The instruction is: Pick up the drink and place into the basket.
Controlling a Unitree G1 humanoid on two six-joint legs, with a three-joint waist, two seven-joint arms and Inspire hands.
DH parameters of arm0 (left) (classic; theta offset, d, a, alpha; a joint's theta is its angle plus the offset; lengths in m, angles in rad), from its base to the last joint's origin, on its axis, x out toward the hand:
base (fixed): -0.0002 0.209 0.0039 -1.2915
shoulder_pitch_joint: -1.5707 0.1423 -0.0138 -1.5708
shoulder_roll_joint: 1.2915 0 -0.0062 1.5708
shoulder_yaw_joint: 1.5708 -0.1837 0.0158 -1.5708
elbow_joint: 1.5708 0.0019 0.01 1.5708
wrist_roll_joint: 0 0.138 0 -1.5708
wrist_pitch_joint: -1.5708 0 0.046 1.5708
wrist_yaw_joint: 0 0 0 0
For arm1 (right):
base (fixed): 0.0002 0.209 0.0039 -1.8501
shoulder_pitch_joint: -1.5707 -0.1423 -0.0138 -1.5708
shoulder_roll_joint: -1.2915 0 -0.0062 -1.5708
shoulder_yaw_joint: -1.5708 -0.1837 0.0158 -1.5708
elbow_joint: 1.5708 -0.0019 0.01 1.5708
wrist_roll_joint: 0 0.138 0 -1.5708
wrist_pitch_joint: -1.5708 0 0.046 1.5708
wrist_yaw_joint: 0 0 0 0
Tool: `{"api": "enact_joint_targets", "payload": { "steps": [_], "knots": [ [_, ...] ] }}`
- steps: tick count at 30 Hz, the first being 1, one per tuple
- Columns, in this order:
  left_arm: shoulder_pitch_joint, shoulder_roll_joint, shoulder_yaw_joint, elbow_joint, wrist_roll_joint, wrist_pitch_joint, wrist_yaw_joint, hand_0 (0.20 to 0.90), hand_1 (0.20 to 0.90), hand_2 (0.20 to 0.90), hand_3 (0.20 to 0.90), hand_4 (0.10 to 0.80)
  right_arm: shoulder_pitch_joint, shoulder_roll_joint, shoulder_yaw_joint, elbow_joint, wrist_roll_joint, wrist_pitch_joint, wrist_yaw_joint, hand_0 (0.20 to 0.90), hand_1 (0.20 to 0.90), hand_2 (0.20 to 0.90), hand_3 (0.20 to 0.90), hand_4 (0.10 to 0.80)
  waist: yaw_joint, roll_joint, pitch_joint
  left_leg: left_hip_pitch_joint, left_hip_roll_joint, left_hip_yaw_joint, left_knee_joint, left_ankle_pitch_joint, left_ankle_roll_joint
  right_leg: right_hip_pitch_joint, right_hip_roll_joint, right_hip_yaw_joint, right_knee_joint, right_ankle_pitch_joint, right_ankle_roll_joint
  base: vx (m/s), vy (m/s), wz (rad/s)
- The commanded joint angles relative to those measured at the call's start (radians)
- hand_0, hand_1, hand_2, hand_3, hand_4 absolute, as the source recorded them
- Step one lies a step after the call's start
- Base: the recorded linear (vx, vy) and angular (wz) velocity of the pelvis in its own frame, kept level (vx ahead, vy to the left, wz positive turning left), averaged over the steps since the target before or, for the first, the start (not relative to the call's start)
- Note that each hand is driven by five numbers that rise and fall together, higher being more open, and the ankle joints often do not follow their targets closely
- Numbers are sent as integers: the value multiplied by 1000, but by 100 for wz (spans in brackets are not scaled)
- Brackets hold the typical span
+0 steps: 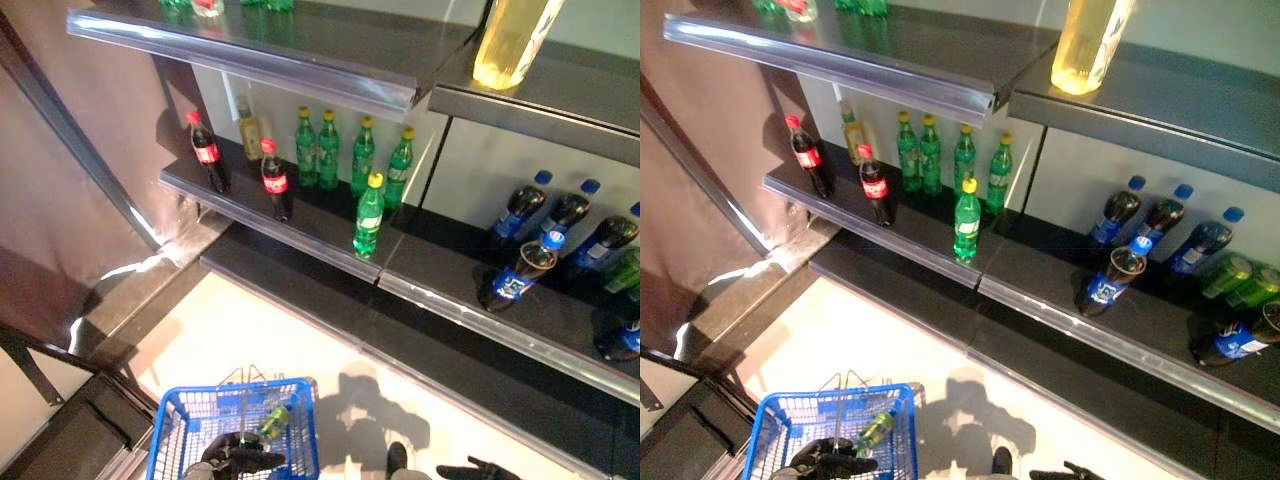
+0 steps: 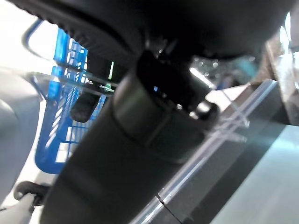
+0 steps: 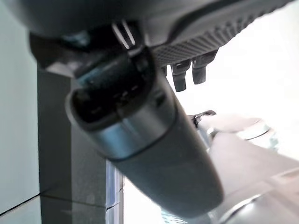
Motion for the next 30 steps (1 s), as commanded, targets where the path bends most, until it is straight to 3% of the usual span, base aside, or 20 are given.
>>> {"api": "enact_joint_targets", "payload": {
  "steps": [1, 19, 25, 30],
  "knots": [
    [-59, 78, 26, -14, -10, -127, -11, 300, 300, 300, 200, 100, -43, 10, -24, 44, -13, -41, 7, 900, 900, 900, 900, 800, 14, -13, 9, -15, -38, -4, 1, 20, 44, 56, -61, -3, 49, -55, 26, 50, 11, -12],
    [-21, 110, 88, 15, -15, -118, -5, 300, 300, 300, 200, 100, -15, -4, -44, 69, -66, -15, 15, 900, 900, 900, 900, 800, 14, 1, -24, 31, -31, -3, -10, 4, 36, 103, -68, -19, 22, -60, 32, 66, 14, 0],
    [-53, 105, 54, -21, -68, -118, 8, 300, 300, 300, 200, 100, -47, -20, -17, 57, -42, -5, 14, 900, 900, 900, 900, 800, 18, 12, 28, -28, -21, -6, -10, 26, 30, 33, -79, -12, 28, -39, 35, -89, 21, 0],
    [-151, 90, 18, -83, -128, -122, 41, 300, 300, 300, 200, 100, -134, -18, 19, 26, -7, -12, -6, 900, 900, 900, 900, 800, 20, 8, 157, -193, -22, -24, 40, 52, 32, -143, -87, 7, 87, -17, 25, -310, 11, 3]
  ]
}}
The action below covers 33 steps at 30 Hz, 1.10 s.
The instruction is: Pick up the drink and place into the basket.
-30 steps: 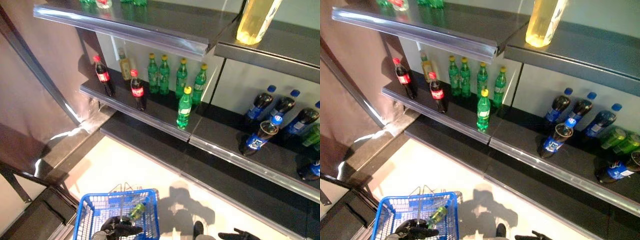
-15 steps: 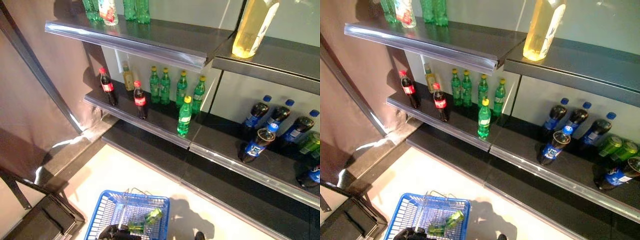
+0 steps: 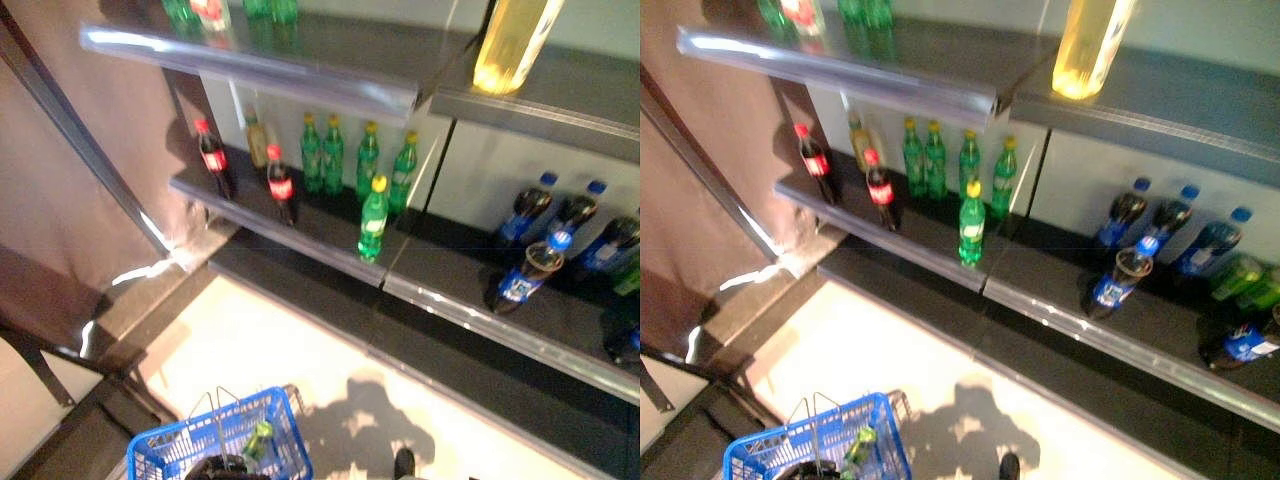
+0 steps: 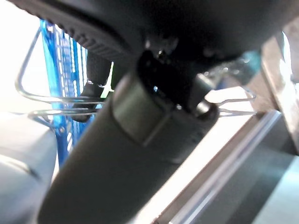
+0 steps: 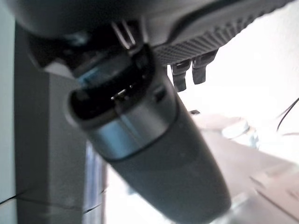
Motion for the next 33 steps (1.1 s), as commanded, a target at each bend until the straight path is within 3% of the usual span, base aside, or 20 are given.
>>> {"api": "enact_joint_targets", "payload": {
  "steps": [1, 8, 9, 13, 17, 27, 33],
  "knots": [
    [-150, 49, 5, -74, -66, -119, 9, 300, 300, 300, 200, 100, -83, -5, 24, 21, 40, -10, -7, 900, 900, 900, 900, 800, 13, -24, 123, -90, 7, -35, 87, -11, 31, -16, -58, 7, 102, -78, 20, -211, 0, 7],
    [-170, 54, -25, -92, -101, -118, 6, 300, 300, 300, 200, 100, -103, -21, 35, 3, 78, -71, 7, 900, 900, 900, 900, 800, 9, -36, 185, -221, 5, -87, 295, -59, 30, -117, -75, 33, 247, -116, 2, -114, -7, 4],
    [-164, 60, -23, -96, -98, -123, 0, 300, 300, 300, 200, 100, -100, -19, 39, -22, 104, -111, 20, 900, 900, 900, 900, 800, 5, -49, 205, -275, 7, -116, 444, -125, 33, -171, -89, 54, 378, -170, -10, -42, -28, 4],
    [-156, 66, -24, -92, -103, -130, 7, 300, 300, 300, 200, 100, -95, -18, 51, -48, 132, -138, 25, 900, 900, 900, 900, 800, 3, -57, 214, -318, 19, -115, 538, -173, 35, -212, -93, 65, 479, -215, -19, -5, -12, -1],
    [-150, 87, -23, -93, -132, -164, -7, 300, 300, 300, 200, 100, -100, -14, 71, -117, 199, -231, 43, 900, 900, 900, 900, 800, 7, -63, 226, -423, 16, -140, 698, -252, 57, -341, -78, 109, 691, -296, -30, 9, -41, 0],
    [-132, 95, -47, -164, -139, -130, 20, 300, 300, 300, 200, 100, -89, -16, 104, -433, 221, -321, 0, 900, 900, 900, 900, 800, 0, -66, 226, -478, 14, -158, 753, -272, 56, -418, -70, 131, 755, -305, -24, -18, -15, 5],
    [-86, 106, -60, -235, -140, -99, 43, 300, 300, 300, 200, 100, -51, -54, 176, -849, 111, -339, -65, 900, 900, 900, 900, 800, -9, -76, 224, -461, 26, -157, 737, -263, 45, -418, -83, 124, 750, -297, -14, 8, -8, 3]
  ]
}}
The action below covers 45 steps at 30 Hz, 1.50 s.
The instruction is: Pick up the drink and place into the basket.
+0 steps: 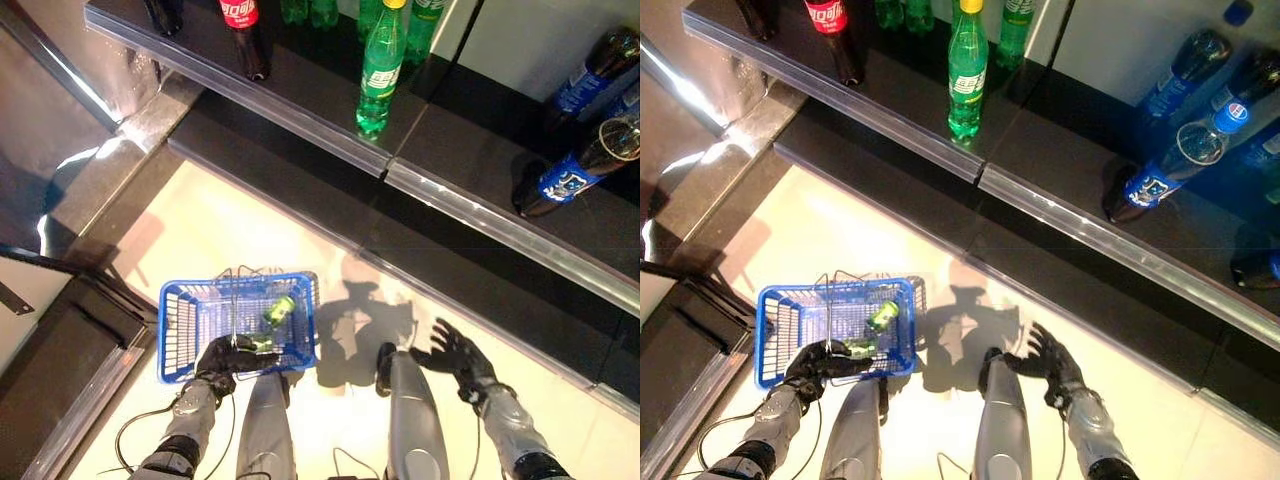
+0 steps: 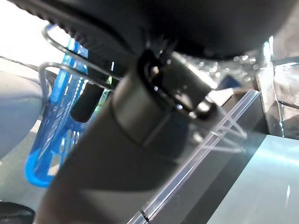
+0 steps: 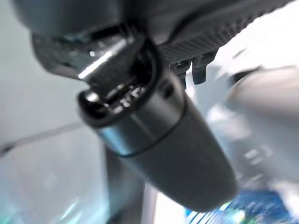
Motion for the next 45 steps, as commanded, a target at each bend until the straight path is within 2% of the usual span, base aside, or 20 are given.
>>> {"api": "enact_joint_targets", "payload": {
  "steps": [1, 12, 22, 27, 45],
  "knots": [
    [127, 74, -26, -80, -10, -17, 7, 300, 300, 300, 200, 100, 8, -36, 6, -179, -44, -83, -31, 900, 900, 900, 900, 800, 18, -30, -45, -4, -11, -21, -40, 65, 55, 52, -38, 53, -88, 76, 49, -1, -9, 4],
    [143, 82, -49, -75, -22, -24, -3, 300, 300, 300, 200, 100, -19, -159, 51, -586, -62, -135, -29, 900, 900, 900, 900, 800, 11, -26, -33, 14, 1, -27, -55, 70, 37, 45, -38, 65, -73, 70, 61, 17, 2, 3],
    [137, 78, -53, -46, -25, -38, -16, 300, 300, 300, 200, 100, -98, -191, -14, -747, 23, -171, -81, 900, 900, 900, 900, 800, 10, -19, -11, 33, 5, -36, -59, 68, 21, 56, -37, 79, -66, 66, 76, 13, 7, 0],
    [134, 76, -52, -32, -17, -34, -24, 300, 300, 300, 200, 100, -137, -192, -55, -758, 38, -201, -143, 900, 900, 900, 900, 800, 12, -19, -3, 53, 6, -39, -57, 65, 13, 75, -41, 82, -65, 63, 82, 49, -2, 1],
    [117, 82, -78, -23, 4, -6, -25, 300, 300, 300, 200, 100, -272, -202, -90, -669, 82, -172, -246, 900, 900, 900, 900, 800, 34, -19, 13, 77, 0, -56, -33, 54, 0, 112, -58, 73, -48, 55, 88, 20, -9, 1]
  ]
}}
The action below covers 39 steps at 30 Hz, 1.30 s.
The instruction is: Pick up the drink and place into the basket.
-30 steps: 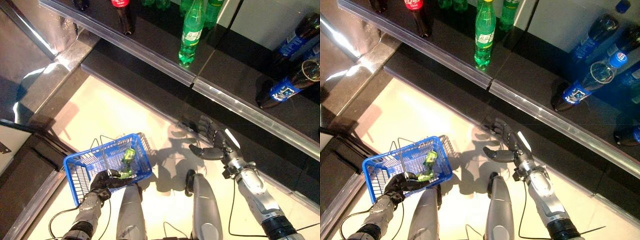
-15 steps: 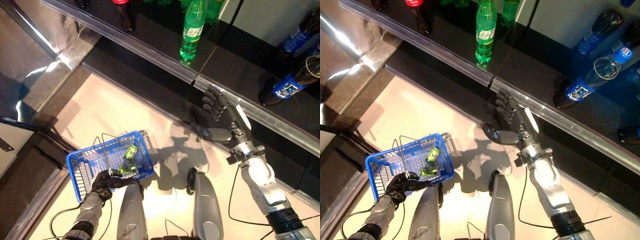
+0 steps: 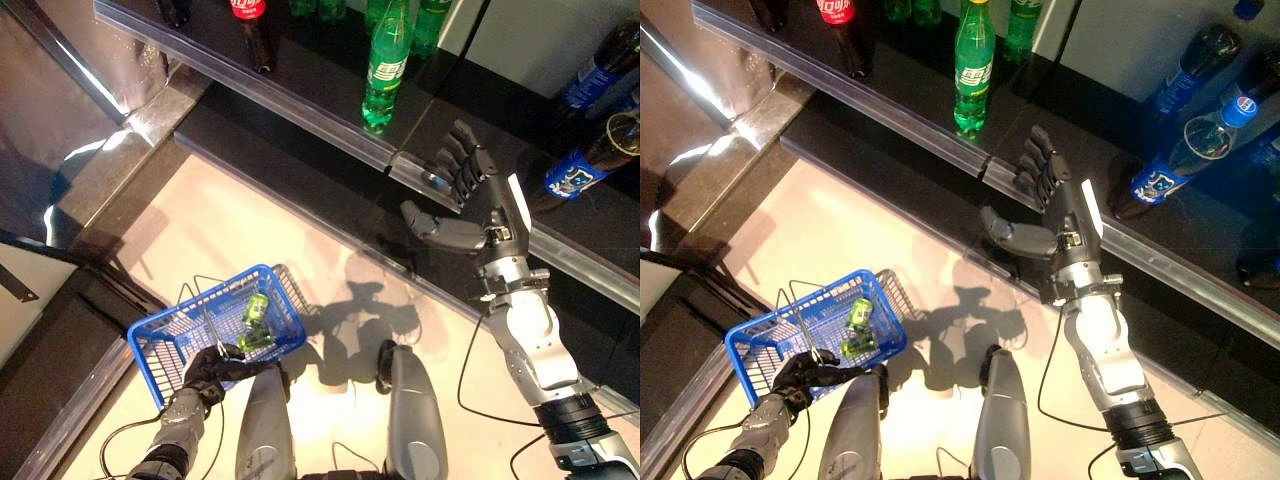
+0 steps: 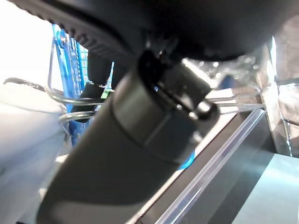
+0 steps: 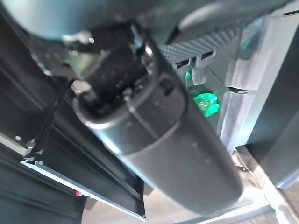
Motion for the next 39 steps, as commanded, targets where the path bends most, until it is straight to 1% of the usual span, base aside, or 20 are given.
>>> {"api": "enact_joint_targets", "payload": {
  "steps": [1, 4, 15, 18, 23, 29, 39],
  "knots": [
    [84, 43, -66, -30, 28, -26, -40, 300, 300, 300, 200, 100, -107, -22, -92, -40, 40, -102, -43, 900, 900, 900, 900, 800, 37, -16, -56, 17, 20, -45, -26, 39, 24, 54, -26, 77, -80, 66, 78, 21, -12, 4],
    [84, 44, -69, -35, 30, -20, -38, 300, 300, 300, 200, 100, -128, -24, -94, -30, 46, -101, -43, 900, 900, 900, 900, 800, 41, -16, -53, 14, 18, -48, -19, 37, 24, 54, -25, 78, -74, 64, 78, 16, -8, 8],
    [70, 54, -93, -60, 45, 17, -38, 300, 300, 300, 200, 100, -250, -61, -79, 73, 76, -27, -66, 900, 900, 900, 900, 800, 67, -13, -46, 12, 7, -61, -2, 33, 26, 67, -30, 70, -68, 60, 79, 6, -2, 1],
    [66, 54, -98, -59, 47, 19, -37, 300, 300, 300, 200, 100, -265, -66, -74, 90, 78, -21, -67, 900, 900, 900, 900, 800, 70, -12, -46, 12, 7, -63, -2, 33, 26, 69, -30, 67, -70, 60, 78, 0, 0, 0],
    [57, 56, -110, -55, 51, 25, -40, 300, 300, 300, 200, 100, -315, -87, -60, 155, 83, 14, -65, 900, 900, 900, 900, 800, 80, -11, -45, 11, 4, -66, 7, 32, 26, 74, -33, 63, -67, 60, 76, 5, -1, 1],
    [47, 63, -135, -44, 59, 31, -47, 300, 300, 300, 200, 100, -427, -120, -22, 313, 109, 65, -75, 900, 900, 900, 900, 800, 103, -6, -44, 13, -3, -75, 18, 28, 27, 88, -37, 54, -66, 57, 73, 28, -11, 8],
    [27, 67, -165, -43, 56, 39, -52, 300, 300, 300, 200, 100, -559, -133, 25, 506, 144, 88, -76, 900, 900, 900, 900, 800, 125, 6, -42, 15, -12, -82, 26, 23, 29, 97, -43, 47, -62, 52, 69, 2, -2, 1]
  ]
}}
